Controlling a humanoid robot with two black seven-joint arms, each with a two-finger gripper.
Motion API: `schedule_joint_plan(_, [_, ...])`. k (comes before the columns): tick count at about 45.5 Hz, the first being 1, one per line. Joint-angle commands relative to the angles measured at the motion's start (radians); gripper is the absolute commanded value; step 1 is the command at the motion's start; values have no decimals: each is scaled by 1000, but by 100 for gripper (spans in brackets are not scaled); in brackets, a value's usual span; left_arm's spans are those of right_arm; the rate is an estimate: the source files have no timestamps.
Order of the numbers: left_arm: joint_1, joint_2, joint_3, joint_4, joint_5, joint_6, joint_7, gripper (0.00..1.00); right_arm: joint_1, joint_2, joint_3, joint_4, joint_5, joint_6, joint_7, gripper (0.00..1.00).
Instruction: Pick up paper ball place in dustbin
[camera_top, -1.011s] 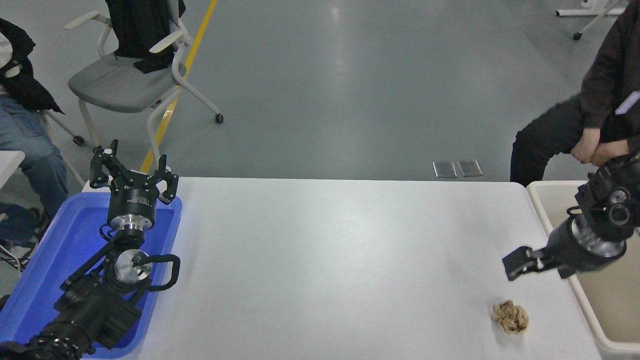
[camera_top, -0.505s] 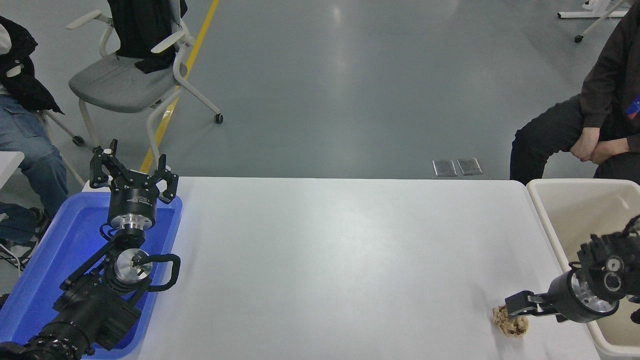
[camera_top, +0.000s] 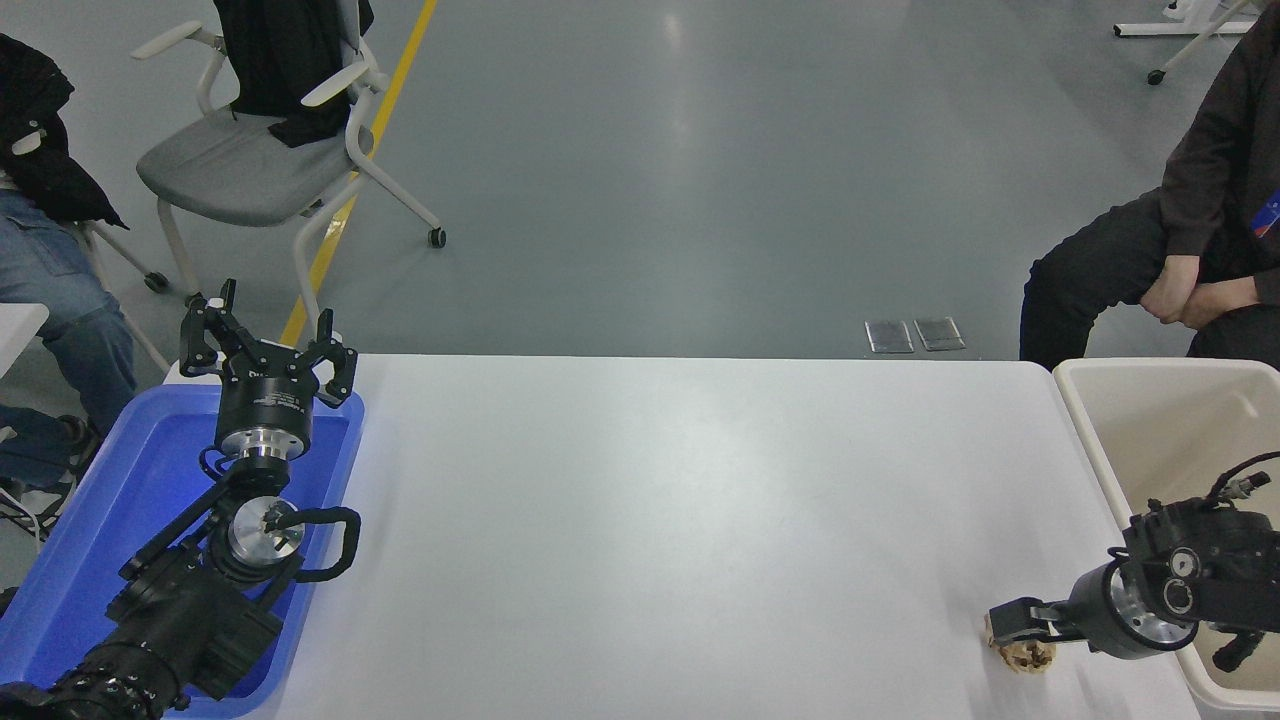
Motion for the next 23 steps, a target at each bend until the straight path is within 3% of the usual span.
schedule_joint_plan(1, [0,0,0,0,0,0,0,99,-26,21,9,-24,4,-32,0,100])
schedule_joint_plan(5, [0,0,0,0,0,0,0,99,-28,25,9,-25,4,-32,0,94])
schedule_joint_plan(7, [0,0,0,1,0,0,0,99,-29,25,9,-25,5,-34,2,85])
schedule_joint_plan(13, [0,0,0,1,0,0,0,99,-31,27,9,-28,4,-32,22,41])
schedule_joint_plan(17, [0,0,0,0,0,0,0,99,-29,27,9,-28,4,-31,22,28])
schedule_joint_plan(20, [0,0,0,1,0,0,0,99,-28,24,9,-28,4,-29,23,0])
schedule_joint_plan(23, [0,0,0,0,0,0,0,99,-25,18,8,-25,4,-28,25,0])
